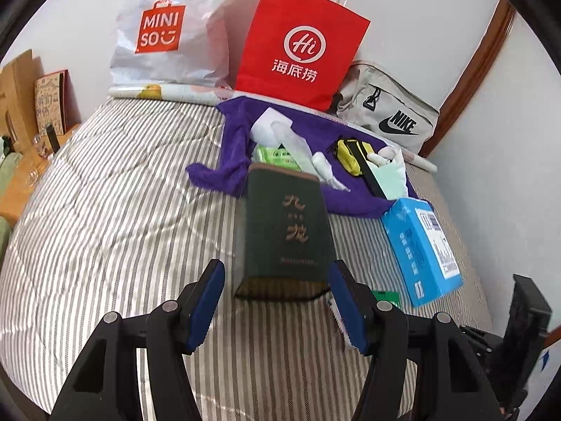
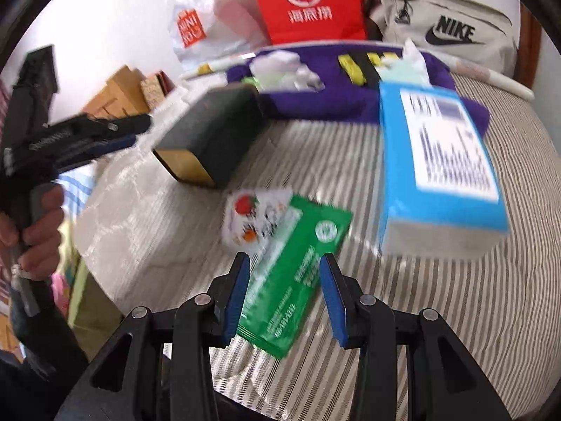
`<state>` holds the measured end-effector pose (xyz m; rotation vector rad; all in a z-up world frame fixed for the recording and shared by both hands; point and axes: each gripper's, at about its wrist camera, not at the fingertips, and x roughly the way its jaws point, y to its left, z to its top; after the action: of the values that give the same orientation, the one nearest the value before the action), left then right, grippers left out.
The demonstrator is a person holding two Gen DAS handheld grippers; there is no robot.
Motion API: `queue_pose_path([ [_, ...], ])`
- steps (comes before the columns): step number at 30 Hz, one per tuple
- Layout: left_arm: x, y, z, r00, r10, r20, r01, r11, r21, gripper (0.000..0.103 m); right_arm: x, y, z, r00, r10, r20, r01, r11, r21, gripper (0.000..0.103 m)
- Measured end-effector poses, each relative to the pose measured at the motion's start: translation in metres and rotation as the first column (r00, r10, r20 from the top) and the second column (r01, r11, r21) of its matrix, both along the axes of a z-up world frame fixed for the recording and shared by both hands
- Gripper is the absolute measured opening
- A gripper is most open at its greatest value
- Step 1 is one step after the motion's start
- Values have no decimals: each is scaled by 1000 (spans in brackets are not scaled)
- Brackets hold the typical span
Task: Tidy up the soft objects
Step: 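Move both tools back to the sachets beside the green tin box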
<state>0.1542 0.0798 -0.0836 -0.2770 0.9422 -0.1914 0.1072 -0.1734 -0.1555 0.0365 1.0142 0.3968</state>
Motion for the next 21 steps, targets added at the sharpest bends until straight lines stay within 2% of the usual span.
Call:
queue_pose_path([
  [2,-4,3,-4,1000,-6,-5,6,1000,-11,60,0,2,-9,999,-31,-18,31,999,-5,44],
  [4,-6,5,-8,1000,-16,-8,16,1000,-17,60,1,2,-17,997,-68,-31,67,998,-2,51],
  [8,-9,10,-13,999,-36,-7,36,999,-36,60,3,5,-27,991,-124,-49,124,992,-2,56],
  [13,-12,15,-21,999,-43,-16,42,997,-64,60,3,15,-28,982,-189,-26,190,982,24,77],
  [18,-16,20,-33,998,-42,-38,39,996,-75,60,2,34,-31,973,-222,62,227,971,-74,78],
  [20,-18,21,-38,998,-38,-51,35,997,-74,60,0,38,-33,971,-215,102,226,966,-122,71],
  [21,-18,22,-40,998,-34,-56,30,997,-73,60,-2,40,-34,968,-213,132,233,960,-158,62],
])
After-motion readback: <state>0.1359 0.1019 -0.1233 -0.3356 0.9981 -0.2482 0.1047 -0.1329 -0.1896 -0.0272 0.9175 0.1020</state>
